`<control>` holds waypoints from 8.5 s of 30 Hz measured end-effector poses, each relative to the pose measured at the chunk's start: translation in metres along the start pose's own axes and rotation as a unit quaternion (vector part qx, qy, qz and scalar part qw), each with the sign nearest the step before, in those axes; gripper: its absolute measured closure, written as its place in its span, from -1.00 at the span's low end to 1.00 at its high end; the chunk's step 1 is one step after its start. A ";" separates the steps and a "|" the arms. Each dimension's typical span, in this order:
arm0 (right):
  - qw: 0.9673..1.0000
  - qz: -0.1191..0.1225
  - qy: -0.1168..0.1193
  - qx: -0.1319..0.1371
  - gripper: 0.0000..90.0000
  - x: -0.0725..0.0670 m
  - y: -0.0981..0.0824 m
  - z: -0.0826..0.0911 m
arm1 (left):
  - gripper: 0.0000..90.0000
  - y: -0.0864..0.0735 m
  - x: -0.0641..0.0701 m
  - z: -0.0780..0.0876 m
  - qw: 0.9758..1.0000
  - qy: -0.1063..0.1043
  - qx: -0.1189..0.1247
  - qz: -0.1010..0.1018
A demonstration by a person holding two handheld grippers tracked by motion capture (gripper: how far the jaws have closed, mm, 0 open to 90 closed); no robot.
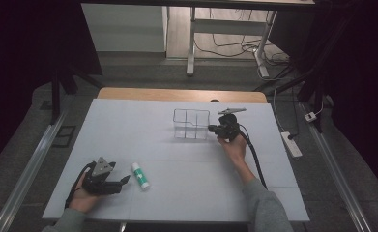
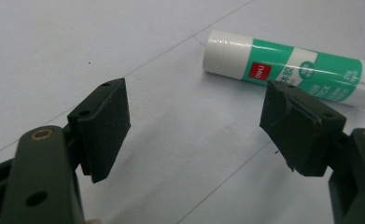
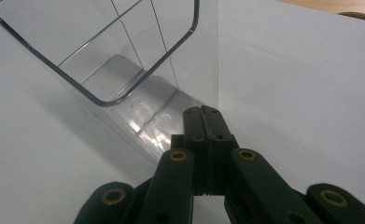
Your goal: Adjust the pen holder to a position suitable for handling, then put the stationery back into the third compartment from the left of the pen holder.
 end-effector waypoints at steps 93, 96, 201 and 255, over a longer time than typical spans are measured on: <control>0.998 0.055 0.034 -0.017 -0.04 -0.001 -0.120 0.135 | -0.50 0.030 0.001 0.010 0.992 -0.063 -0.007 -0.106; 0.998 0.056 0.035 -0.018 -0.05 -0.002 -0.120 0.135 | -0.50 0.033 0.002 0.010 0.989 -0.077 -0.009 -0.124; 0.997 0.021 0.067 -0.012 -0.16 0.001 -0.118 0.139 | 0.44 0.085 0.004 -0.025 0.878 -0.221 -0.100 -0.412; 0.990 0.121 0.076 -0.011 -0.22 -0.053 -0.109 0.127 | 0.44 0.140 0.090 -0.064 0.952 -0.169 -0.102 -0.235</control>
Point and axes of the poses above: each handheld gripper's, and its own axes: z roughly backward along the jaws, y roughly out of its top, x roughly to its right, the point moved 6 cm from there along -z, roughly forward along the jaws, and after that the axes turned 11 degrees about -z, right-handed, at the moved point
